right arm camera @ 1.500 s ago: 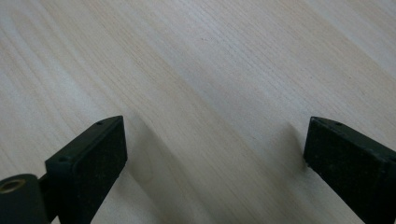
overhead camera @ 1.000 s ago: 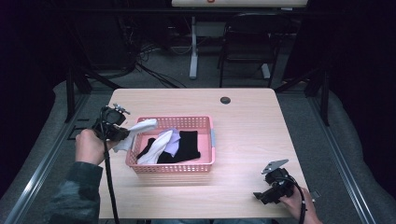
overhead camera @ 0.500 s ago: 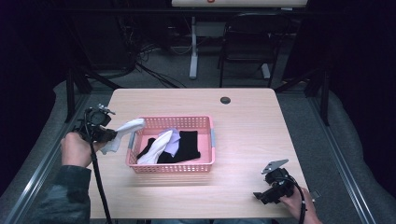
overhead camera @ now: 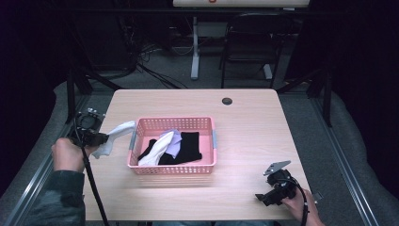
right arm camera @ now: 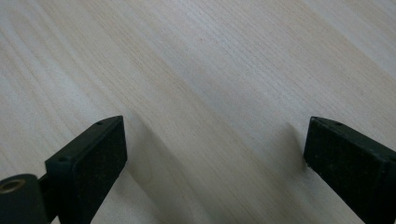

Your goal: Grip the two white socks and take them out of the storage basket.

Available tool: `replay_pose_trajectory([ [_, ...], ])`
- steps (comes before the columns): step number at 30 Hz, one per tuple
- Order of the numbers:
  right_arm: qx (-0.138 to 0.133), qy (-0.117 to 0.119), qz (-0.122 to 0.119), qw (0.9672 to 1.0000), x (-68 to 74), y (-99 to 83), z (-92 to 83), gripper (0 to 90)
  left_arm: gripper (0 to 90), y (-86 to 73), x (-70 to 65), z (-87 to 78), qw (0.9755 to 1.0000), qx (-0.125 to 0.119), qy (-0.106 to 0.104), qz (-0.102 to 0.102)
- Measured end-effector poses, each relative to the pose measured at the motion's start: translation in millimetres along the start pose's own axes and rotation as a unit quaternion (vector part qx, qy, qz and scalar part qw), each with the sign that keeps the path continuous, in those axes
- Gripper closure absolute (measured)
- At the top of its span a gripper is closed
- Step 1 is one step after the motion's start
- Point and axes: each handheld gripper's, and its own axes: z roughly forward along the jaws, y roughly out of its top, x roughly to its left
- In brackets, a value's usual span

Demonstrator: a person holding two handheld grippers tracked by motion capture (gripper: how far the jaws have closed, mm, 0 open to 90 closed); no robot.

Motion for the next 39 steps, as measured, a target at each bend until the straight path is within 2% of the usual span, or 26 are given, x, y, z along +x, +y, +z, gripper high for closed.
replay_pose_trajectory([
  [5,0.001,-0.002,0.000,1.0000,-0.2,0.0,-0.3,5.2,85.0,-5.8,6.0,3.1,0.9998,-0.009,0.007,-0.017],
  [13,-0.003,-0.001,0.002,1.0000,-0.1,-0.3,-0.2,5.2,85.2,-14.3,17.3,14.4,0.9991,-0.002,0.013,-0.040],
  [24,-0.002,-0.001,0.002,1.0000,-0.1,-0.2,-0.2,5.2,85.1,-27.8,28.8,36.4,0.9974,0.018,0.003,-0.070],
  [39,-0.004,-0.003,0.000,1.0000,-0.3,-0.3,-1.3,5.2,85.0,-42.8,34.1,70.1,0.9946,0.048,-0.016,-0.091],
])
